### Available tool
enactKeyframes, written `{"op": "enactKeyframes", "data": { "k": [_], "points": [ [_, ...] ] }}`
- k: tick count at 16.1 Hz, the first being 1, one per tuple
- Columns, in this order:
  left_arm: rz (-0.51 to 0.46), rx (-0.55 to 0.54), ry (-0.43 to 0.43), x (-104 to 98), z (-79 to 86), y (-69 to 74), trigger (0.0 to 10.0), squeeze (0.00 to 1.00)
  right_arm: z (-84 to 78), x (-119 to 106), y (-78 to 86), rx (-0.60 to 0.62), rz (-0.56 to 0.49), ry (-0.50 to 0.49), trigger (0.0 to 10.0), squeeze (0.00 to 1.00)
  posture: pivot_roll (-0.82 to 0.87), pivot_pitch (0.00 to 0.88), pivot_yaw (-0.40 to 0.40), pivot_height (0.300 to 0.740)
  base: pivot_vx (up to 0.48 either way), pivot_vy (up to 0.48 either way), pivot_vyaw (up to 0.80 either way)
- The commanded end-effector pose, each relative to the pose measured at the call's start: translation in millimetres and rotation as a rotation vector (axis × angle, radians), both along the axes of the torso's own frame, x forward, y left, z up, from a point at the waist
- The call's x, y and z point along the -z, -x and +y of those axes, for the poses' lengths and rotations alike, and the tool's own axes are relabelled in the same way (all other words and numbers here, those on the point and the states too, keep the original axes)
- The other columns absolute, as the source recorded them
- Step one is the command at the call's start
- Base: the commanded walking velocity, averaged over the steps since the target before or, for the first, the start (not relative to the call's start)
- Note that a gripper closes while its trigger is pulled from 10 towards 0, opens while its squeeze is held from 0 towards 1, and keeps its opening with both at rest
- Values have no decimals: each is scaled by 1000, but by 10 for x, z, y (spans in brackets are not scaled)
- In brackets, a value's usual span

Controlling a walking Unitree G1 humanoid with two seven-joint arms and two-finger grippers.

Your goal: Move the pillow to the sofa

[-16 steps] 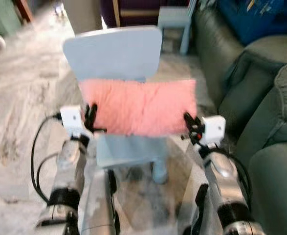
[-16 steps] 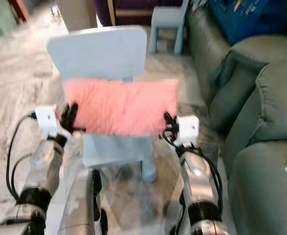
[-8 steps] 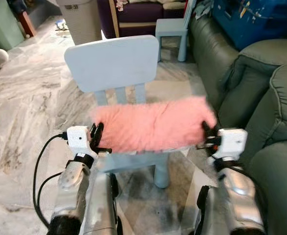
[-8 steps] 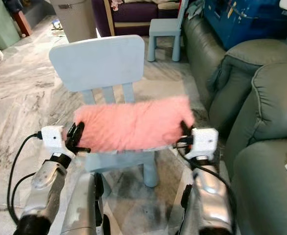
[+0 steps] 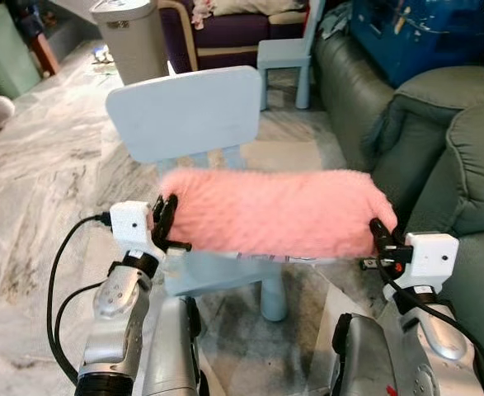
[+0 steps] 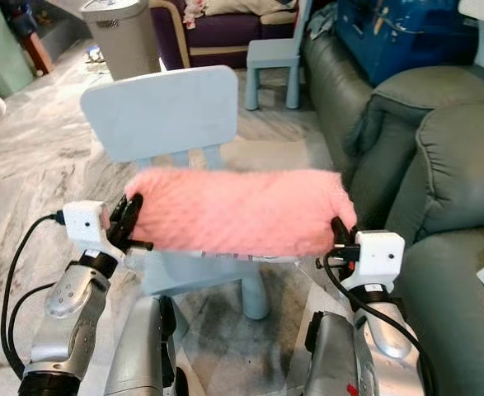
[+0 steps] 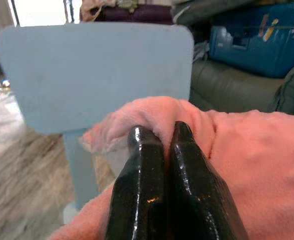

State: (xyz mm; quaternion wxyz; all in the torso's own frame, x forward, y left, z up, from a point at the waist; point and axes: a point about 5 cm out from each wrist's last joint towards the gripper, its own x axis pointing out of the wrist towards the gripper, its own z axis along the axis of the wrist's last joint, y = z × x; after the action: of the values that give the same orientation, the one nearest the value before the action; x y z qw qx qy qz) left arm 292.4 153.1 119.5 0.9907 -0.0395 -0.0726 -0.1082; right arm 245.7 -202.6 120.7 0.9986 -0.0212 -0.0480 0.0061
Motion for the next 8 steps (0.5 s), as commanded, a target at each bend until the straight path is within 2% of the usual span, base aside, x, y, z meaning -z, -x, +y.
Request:
{"op": "enactKeyframes", "data": {
  "k": [1, 2, 3, 4, 6, 8],
  "points": [
    [6, -15, -39, -3, 27, 25, 7333, 0, 36, -99, -20, 19, -32, 5, 0, 0, -192, 0, 90, 489, 0, 0, 0],
    [50, -38, -62, 83, 69, 53, 10000, 0, 88, -87, -57, 35, -20, 4, 1412, 0, -184, 0, 79, 489, 0, 0, 0],
    [60, -46, -65, 100, 84, 57, 10000, 0, 116, -75, -70, 36, -7, 7, 4980, 0, -182, 0, 76, 489, 0, 0, 0],
    [85, -60, -77, 125, 101, 52, 10000, 0, 144, -61, -85, 38, 13, 12, 10000, 0, -180, 0, 74, 489, 0, 0, 0],
    [94, -78, -59, 123, 84, 41, 10000, 0, 204, -73, -126, 50, 23, -17, 10000, 0, -176, 0, 63, 489, 0, 0, 0],
    [98, -81, -50, 129, 59, 37, 10000, 0, 262, -110, -177, 28, 14, 6, 10000, 0, -176, 0, 60, 489, 0, 0, 0]
  ]
}}
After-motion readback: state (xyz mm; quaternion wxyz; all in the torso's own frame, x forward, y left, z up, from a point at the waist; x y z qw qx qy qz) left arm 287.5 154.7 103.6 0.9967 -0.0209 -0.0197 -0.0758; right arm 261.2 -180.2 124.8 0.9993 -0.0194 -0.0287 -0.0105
